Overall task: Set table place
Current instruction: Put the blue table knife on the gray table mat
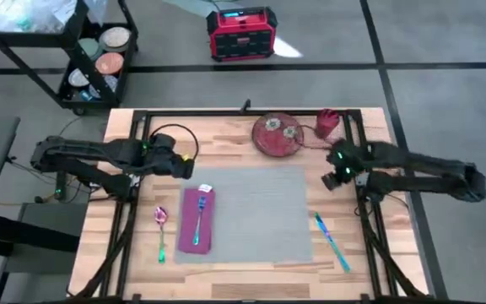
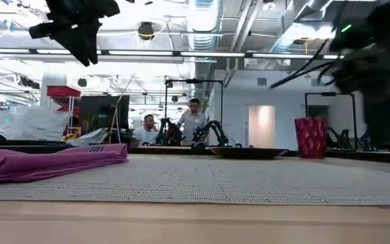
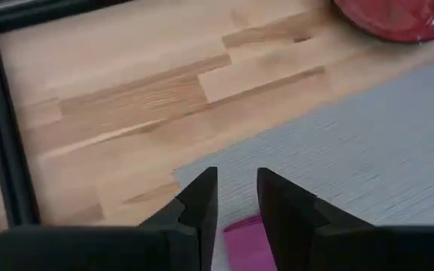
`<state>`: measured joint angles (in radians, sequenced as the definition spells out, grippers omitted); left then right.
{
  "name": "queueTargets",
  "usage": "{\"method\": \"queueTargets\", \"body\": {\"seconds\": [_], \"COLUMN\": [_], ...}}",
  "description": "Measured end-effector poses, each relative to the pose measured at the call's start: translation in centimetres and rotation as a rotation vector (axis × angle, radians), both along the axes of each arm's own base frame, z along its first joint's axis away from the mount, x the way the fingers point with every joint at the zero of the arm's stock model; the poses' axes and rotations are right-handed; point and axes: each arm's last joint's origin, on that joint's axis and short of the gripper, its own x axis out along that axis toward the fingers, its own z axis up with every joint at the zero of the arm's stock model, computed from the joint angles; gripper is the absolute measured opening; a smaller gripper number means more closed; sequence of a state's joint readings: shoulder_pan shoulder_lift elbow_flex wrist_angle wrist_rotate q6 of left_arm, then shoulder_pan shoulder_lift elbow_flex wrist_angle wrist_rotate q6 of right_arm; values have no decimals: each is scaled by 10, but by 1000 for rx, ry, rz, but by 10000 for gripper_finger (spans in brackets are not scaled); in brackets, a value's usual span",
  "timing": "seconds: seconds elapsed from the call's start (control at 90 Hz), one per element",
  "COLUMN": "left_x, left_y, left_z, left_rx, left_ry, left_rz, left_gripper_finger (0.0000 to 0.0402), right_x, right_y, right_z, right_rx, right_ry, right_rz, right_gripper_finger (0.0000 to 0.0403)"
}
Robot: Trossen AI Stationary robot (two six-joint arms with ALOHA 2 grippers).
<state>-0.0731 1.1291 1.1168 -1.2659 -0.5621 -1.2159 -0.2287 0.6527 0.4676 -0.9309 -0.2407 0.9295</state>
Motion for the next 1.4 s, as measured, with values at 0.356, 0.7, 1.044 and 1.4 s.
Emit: {"method": "queueTargets", "body": {"seconds": [0.356,0.7,1.044,1.4], "left_x": [10,12,14,15], "left_y": [-1,-1,-1,-3], "left_z": [-5,-5,-4,-5], "left_rx": [12,19,26,-22], "left_ry": [33,40,32,24], "left_rz": [-62,-91,-114,-127], "left_gripper_finger": [79,79,79,79], "right_x": [6,22,11,17], "right_y": [69,139,172,202], "right_z": [-19,-43,-40,-33], "right_rx": [77,97,83,150], "right_ry": [93,82,258,381], "right_rz": [19,-45,-74,50], "right_gripper_finger": [6,0,0,0]}}
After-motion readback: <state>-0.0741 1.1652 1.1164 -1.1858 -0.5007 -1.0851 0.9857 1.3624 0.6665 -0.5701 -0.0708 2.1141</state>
